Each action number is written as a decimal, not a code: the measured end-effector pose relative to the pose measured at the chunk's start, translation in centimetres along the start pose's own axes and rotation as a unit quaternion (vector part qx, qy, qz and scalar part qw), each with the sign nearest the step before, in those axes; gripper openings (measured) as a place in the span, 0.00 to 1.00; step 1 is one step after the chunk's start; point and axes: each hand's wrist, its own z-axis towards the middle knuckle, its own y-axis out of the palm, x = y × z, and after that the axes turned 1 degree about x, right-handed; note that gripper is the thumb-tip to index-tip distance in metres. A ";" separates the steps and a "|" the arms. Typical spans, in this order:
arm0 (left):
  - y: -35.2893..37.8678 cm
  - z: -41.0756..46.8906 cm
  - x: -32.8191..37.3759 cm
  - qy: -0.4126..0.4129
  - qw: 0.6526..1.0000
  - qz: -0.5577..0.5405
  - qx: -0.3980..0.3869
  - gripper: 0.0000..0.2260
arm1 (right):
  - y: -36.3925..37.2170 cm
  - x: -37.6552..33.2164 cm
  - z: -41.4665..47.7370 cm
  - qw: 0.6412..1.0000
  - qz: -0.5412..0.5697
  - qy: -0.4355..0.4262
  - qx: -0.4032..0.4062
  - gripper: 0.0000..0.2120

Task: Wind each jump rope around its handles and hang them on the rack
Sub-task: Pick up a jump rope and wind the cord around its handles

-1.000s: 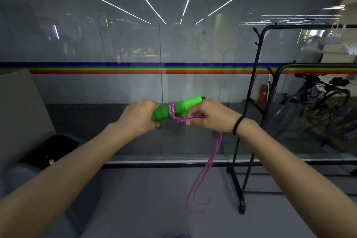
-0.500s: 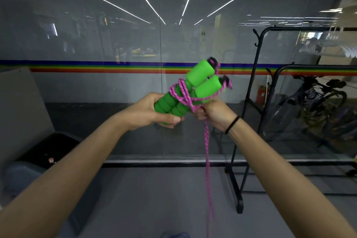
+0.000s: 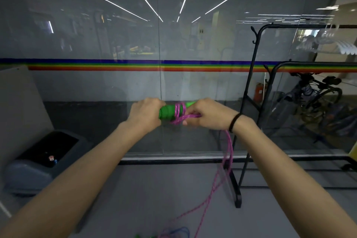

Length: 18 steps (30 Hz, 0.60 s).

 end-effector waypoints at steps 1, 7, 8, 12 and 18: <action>0.0 -0.1 -0.1 0.049 0.997 0.040 -0.032 0.10 | -0.6 0.1 0.1 1.000 -0.006 -0.006 0.003 0.09; -0.4 -1.0 -1.1 0.223 0.912 -0.266 -0.216 0.10 | -1.0 2.5 1.0 0.944 0.328 -0.039 0.025 0.08; -0.4 -1.4 -1.0 0.212 0.888 -0.351 -0.207 0.09 | -0.5 2.9 0.8 0.892 0.449 -0.057 -0.003 0.13; -0.7 -2.1 -0.7 0.060 0.759 -0.633 -0.136 0.12 | 2.9 2.8 0.3 0.830 0.551 0.039 0.068 0.12; 0.4 -1.6 -0.6 -0.168 0.781 -0.597 -0.072 0.05 | 5.0 1.7 -0.5 0.966 0.234 0.045 0.099 0.14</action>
